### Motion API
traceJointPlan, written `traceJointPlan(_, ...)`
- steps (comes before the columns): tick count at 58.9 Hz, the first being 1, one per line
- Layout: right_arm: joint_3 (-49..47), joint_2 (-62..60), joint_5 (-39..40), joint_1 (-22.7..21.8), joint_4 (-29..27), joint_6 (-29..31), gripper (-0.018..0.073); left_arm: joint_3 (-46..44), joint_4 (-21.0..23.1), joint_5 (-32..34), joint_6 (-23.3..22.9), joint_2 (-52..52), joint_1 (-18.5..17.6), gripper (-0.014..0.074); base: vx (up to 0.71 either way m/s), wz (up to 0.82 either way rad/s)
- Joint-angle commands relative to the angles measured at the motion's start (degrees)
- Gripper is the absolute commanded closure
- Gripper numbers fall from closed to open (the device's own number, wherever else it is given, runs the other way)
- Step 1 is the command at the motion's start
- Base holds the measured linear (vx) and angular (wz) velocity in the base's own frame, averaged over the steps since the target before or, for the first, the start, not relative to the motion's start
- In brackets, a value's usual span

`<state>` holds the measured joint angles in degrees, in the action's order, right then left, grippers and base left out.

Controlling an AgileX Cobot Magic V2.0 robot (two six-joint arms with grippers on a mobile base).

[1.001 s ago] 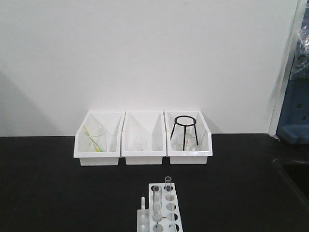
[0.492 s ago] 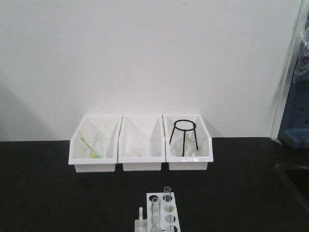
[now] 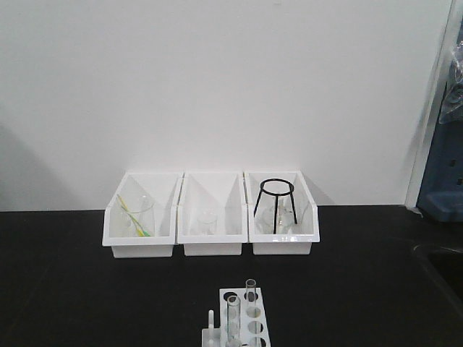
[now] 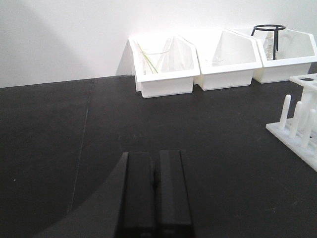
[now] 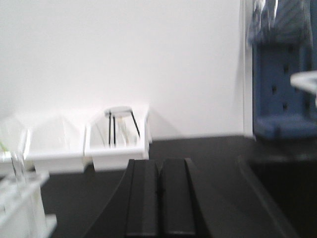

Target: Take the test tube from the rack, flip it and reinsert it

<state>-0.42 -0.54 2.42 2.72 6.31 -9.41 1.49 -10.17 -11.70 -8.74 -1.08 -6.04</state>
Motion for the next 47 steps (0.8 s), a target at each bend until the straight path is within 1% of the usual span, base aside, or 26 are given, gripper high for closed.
traceJointPlan(1,-8.23,0.26,6.84,-0.44,-0.07,0.62,0.057,-0.23,0.27,4.69,-0.5,-0.42,-0.01,0.0602,0.0,0.0)
traceJointPlan(6,-16.31,4.16,4.19,-0.44,-0.07,1.48,0.057,-0.23,0.27,4.69,-0.5,-0.42,-0.01,0.0602,0.0,0.0)
traceJointPlan(15,-31.69,17.42,0.68,-0.44,0.13,4.1,0.057,-0.23,0.27,4.69,-0.5,-0.42,-0.01,0.0602,0.0,0.0)
traceJointPlan(22,-38.05,27.72,-0.76,-0.44,0.29,4.89,0.057,-0.23,0.27,4.69,-0.5,-0.42,-0.01,0.0602,0.0,0.0)
traceJointPlan(27,-39.79,32.82,-0.55,-0.44,0.24,4.89,0.057,-0.23,0.27,4.69,-0.5,-0.42,-0.01,0.0602,0.0,0.0)
traceJointPlan(35,-39.86,38.79,-0.51,-0.44,0.15,4.63,0.057,-0.23,0.27,4.69,-0.5,-0.42,-0.01,0.0602,0.0,0.0)
traceJointPlan(47,-39.86,41.26,0.31,-0.44,0.15,4.63,0.0556,-0.23,0.27,4.69,-0.5,-0.42,-0.01,0.0602,0.0,0.0)
